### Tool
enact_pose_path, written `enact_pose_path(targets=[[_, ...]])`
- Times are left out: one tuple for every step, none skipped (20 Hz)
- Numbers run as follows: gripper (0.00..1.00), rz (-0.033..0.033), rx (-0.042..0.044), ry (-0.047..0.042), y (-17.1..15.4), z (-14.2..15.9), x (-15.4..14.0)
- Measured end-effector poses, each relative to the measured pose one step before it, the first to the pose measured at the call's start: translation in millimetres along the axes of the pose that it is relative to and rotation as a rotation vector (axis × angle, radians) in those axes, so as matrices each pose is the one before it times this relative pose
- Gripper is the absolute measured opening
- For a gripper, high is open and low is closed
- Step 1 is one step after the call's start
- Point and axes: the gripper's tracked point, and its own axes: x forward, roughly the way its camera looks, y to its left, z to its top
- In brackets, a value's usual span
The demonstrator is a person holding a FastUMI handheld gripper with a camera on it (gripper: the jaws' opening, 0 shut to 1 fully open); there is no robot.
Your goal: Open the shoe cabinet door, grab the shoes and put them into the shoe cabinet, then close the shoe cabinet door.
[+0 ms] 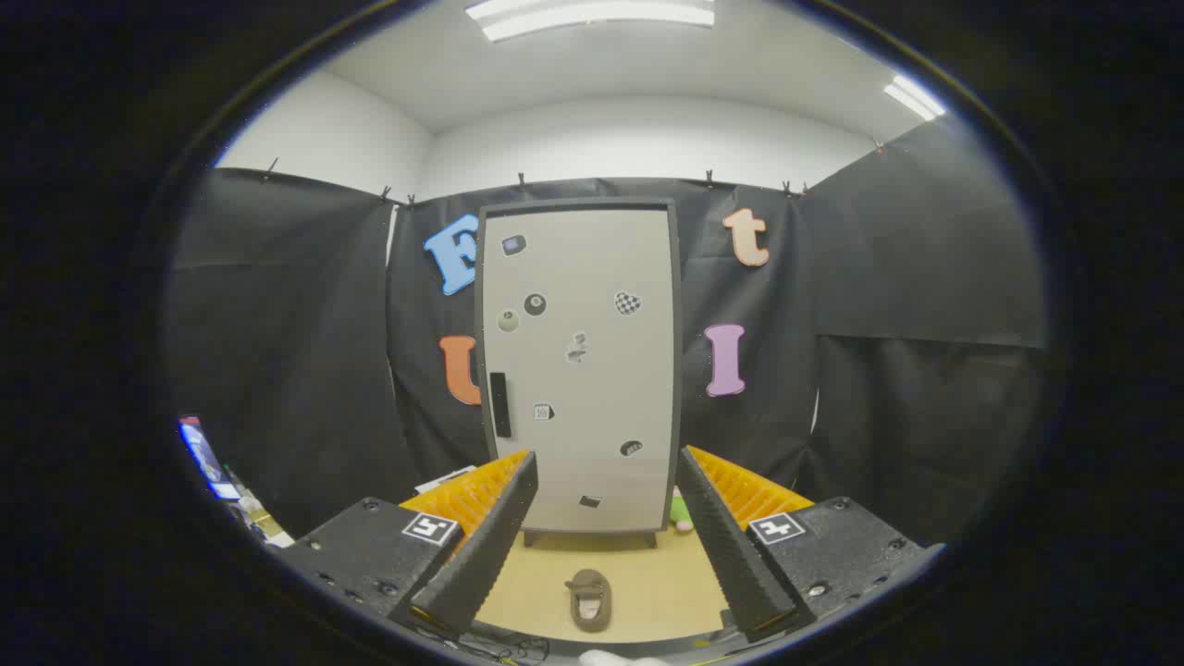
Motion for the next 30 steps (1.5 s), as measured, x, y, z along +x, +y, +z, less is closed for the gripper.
enact_pose_path(targets=[[0.99, -0.00417, -0.0002, -0.00363, -0.54, 0.18, -1.59], [0.99, -0.00365, 0.00001, 0.00022, -0.9, 0.0, -1.5], [0.99, 0.00231, -0.00011, -0.00053, 0.67, -0.6, -0.9], [0.99, 0.001, -0.00192, -0.00242, 0.73, 1.97, -0.51], [0.99, -0.00043, -0.00392, -0.00495, 1.51, 2.29, -1.17], [1.0, -0.00211, -0.00274, -0.00542, 0.04, 3.57, -0.97], [0.99, -0.00216, -0.00166, -0.00587, -0.39, 0.83, -1.2], [0.99, -0.00053, 0.0003, -0.00399, -0.67, 0.93, 0.49], [0.99, -0.00357, -0.00059, -0.00514, -0.56, 0.41, -0.42], [0.99, -0.00542, -0.00278, -0.00271, -0.05, 1.95, -1.21], [0.99, -0.00501, -0.00044, -0.00216, -1.81, -0.42, -1.19], [0.99, -0.0036, -0.0009, -0.00157, -1.2, -0.14, 0.7], [0.99, 0.00129, -0.00143, 0.00109, 2.58, -0.45, 0.07], [0.99, -0.00044, -0.00126, 0.00027, 1.47, 0.77, 0.45], [0.99, -0.00108, -0.00422, 0.00388, 0.99, -0.99, -0.2], [0.99, 0.00216, -0.00286, 0.00017, 1.36, 1.5, 1.19], [0.99, -0.00059, -0.00137, 0.00345, 2.29, -1.56, 1.66], [0.99, 0.00127, 0.00143, -0.00253, 2.7, 0.13, 2.08], [0.99, -0.00235, 0.00285, -0.0029, 1.85, 1.88, 2.76], [0.99, -0.00149, 0.00343, -0.00425, 3.46, 1.25, 4.26], [0.99, -0.00067, 0.00588, -0.00242, 3.48, -0.73, 4.04], [0.99, 0.0067, 0.0117, -0.00018, 6.63, -0.14, 5.48], [0.99, 0.01601, 0.01316, -0.00247, 10.04, -0.21, 7.27], [0.99, 0.00868, 0.00787, 0.00578, 8.28, -2.46, 7.31], [0.99, 0.01461, -0.00368, 0.00797, 8.39, -3.84, 8.32], [0.99, 0.01138, -0.00531, 0.00365, 8.28, -1.55, 10.32], [0.99, 0.01005, -0.00544, 0.00333, 8.28, -1.82, 11.18], [0.99, 0.00898, -0.00385, 0.00121, 8.32, -2.34, 13.23], [0.99, 0.0087, -0.00114, 0.00095, 8.32, -1.42, 13.25], [0.99, 0.00924, -0.00399, 0.00253, 8.85, -1.23, 14.83]])
